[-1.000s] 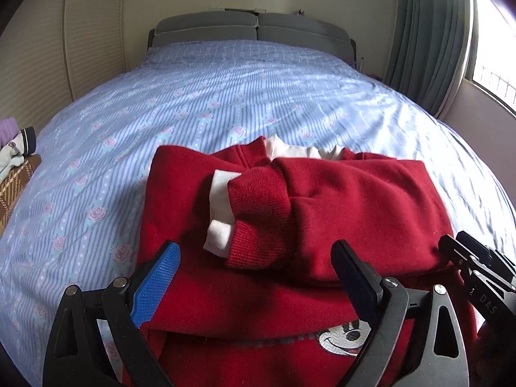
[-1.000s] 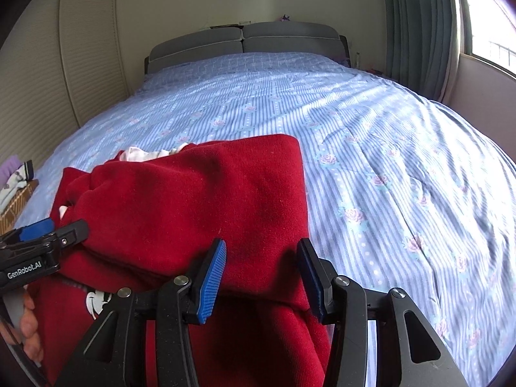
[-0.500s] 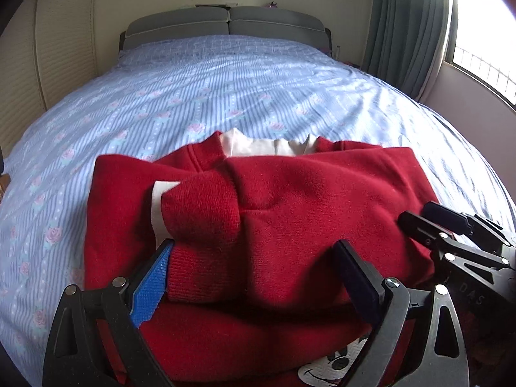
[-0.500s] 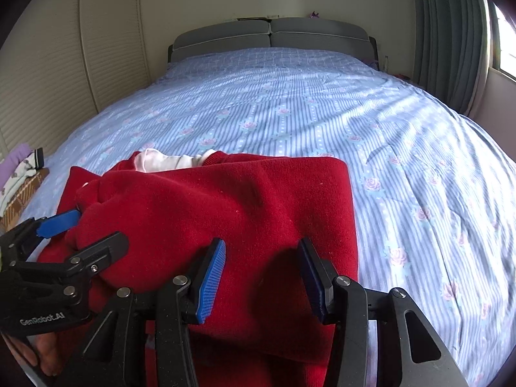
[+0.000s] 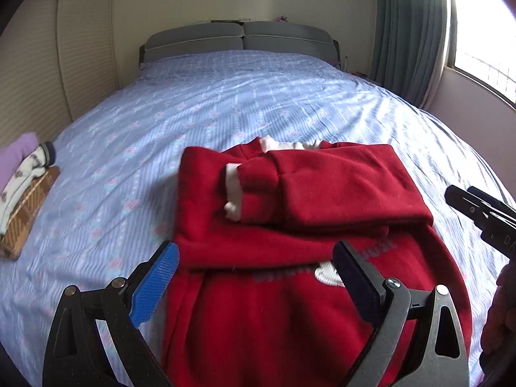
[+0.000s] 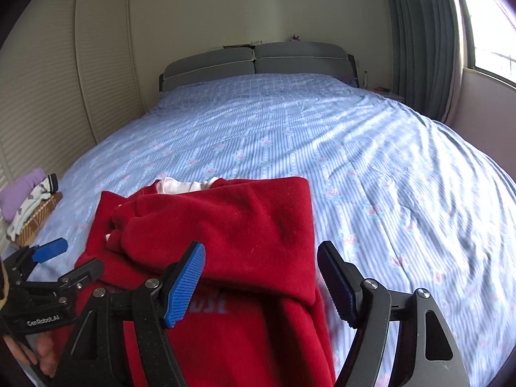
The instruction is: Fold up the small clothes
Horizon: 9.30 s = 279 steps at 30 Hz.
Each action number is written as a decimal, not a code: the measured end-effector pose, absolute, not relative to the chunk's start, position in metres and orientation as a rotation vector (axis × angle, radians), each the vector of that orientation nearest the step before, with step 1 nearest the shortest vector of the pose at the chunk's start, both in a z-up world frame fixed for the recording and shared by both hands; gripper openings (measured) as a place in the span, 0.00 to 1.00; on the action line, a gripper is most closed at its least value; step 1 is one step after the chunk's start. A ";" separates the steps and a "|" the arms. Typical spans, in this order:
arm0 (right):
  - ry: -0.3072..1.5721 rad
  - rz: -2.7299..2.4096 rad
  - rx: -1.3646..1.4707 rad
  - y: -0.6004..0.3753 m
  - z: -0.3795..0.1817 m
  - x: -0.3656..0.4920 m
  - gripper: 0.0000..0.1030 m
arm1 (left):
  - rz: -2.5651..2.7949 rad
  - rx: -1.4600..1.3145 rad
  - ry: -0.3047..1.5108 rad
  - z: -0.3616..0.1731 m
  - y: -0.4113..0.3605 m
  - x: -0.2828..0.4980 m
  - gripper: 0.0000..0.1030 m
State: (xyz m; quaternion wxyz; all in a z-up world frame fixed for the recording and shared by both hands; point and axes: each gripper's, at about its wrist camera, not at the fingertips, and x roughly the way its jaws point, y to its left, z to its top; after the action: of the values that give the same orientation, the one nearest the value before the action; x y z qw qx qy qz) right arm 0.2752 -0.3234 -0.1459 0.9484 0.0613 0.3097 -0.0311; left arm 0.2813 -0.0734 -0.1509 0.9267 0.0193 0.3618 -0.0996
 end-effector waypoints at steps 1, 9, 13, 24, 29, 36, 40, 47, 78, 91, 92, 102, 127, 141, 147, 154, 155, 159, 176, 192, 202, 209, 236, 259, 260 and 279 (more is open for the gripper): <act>0.626 -0.072 0.145 -0.324 -0.144 0.259 0.71 | -0.180 0.004 0.734 -0.147 -0.063 0.266 0.95; 0.686 -0.154 0.256 -0.315 -0.150 0.149 0.72 | -0.085 -0.049 0.703 -0.146 -0.018 0.157 0.95; 0.678 -0.184 0.267 -0.315 -0.153 0.113 0.72 | -0.016 -0.080 0.690 -0.154 -0.003 0.124 0.94; 0.746 -0.282 0.300 -0.332 -0.186 0.074 0.72 | -0.043 -0.132 0.763 -0.192 -0.004 0.100 0.85; 0.778 -0.298 0.284 -0.332 -0.200 0.073 0.72 | -0.042 -0.168 0.829 -0.217 -0.002 0.106 0.67; 0.848 -0.284 0.311 -0.336 -0.219 0.083 0.72 | -0.048 -0.193 0.886 -0.236 0.000 0.113 0.66; 0.905 -0.256 0.361 -0.342 -0.231 0.090 0.67 | -0.064 -0.192 0.898 -0.239 -0.004 0.115 0.66; 0.946 -0.198 0.427 -0.344 -0.242 0.095 0.50 | -0.088 -0.199 0.909 -0.243 -0.007 0.115 0.54; 0.744 -0.014 0.629 -0.361 -0.175 0.071 0.14 | -0.118 -0.231 0.784 -0.169 0.004 0.106 0.07; 0.512 0.035 0.607 -0.370 -0.086 0.157 0.14 | -0.149 -0.320 0.585 -0.079 0.000 0.210 0.07; 0.503 0.034 0.608 -0.372 -0.083 0.169 0.14 | -0.149 -0.326 0.581 -0.076 -0.002 0.224 0.07; 0.492 0.001 0.577 -0.388 -0.083 0.303 0.13 | -0.144 -0.336 0.598 -0.079 -0.018 0.354 0.07; 0.726 -0.120 0.502 -0.399 -0.185 0.451 0.47 | -0.114 -0.251 0.775 -0.168 -0.043 0.469 0.11; 0.665 -0.109 0.142 -0.367 -0.144 0.406 0.57 | -0.194 -0.013 0.754 -0.151 -0.037 0.439 0.62; 0.710 -0.091 -0.016 -0.351 -0.157 0.425 0.69 | -0.250 0.025 0.864 -0.184 -0.044 0.467 0.62; 0.797 -0.049 -0.024 -0.353 -0.185 0.443 0.18 | -0.212 -0.003 0.845 -0.189 -0.043 0.473 0.42; 0.791 -0.055 -0.020 -0.354 -0.186 0.443 0.18 | -0.201 0.000 0.838 -0.189 -0.044 0.475 0.40; 0.810 -0.085 0.038 -0.364 -0.192 0.453 0.16 | -0.162 0.006 0.836 -0.191 -0.045 0.483 0.39; 0.684 -0.094 0.102 -0.345 -0.146 0.399 0.57 | -0.182 -0.026 0.660 -0.147 -0.051 0.400 0.70; 0.784 -0.072 0.029 -0.312 -0.200 0.379 0.81 | -0.212 -0.036 0.749 -0.197 -0.065 0.385 0.89; 0.748 -0.072 0.206 -0.356 -0.168 0.344 0.81 | -0.178 -0.112 0.736 -0.161 -0.067 0.352 0.88; 0.807 -0.015 0.366 -0.404 -0.179 0.316 0.81 | -0.147 -0.089 0.758 -0.150 -0.093 0.332 0.88; 0.979 0.350 0.635 -0.430 -0.243 0.410 0.74 | -0.118 -0.081 0.822 -0.161 -0.115 0.369 0.88; 0.961 0.338 0.538 -0.364 -0.153 0.390 0.25 | -0.122 0.000 0.823 -0.161 -0.109 0.366 0.86; 0.971 0.306 0.512 -0.355 -0.144 0.389 0.25 | -0.124 -0.006 0.806 -0.151 -0.102 0.361 0.86; 0.917 -0.315 -0.140 -0.084 -0.086 0.413 0.26 | 0.124 -0.242 0.694 -0.092 0.139 0.319 0.86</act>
State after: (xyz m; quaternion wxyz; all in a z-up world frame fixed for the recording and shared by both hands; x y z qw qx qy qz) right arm 0.4127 -0.0843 -0.0858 0.8824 -0.0673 0.4404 -0.1512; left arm 0.3189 0.1386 -0.0925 0.9314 -0.1181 0.3388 0.0605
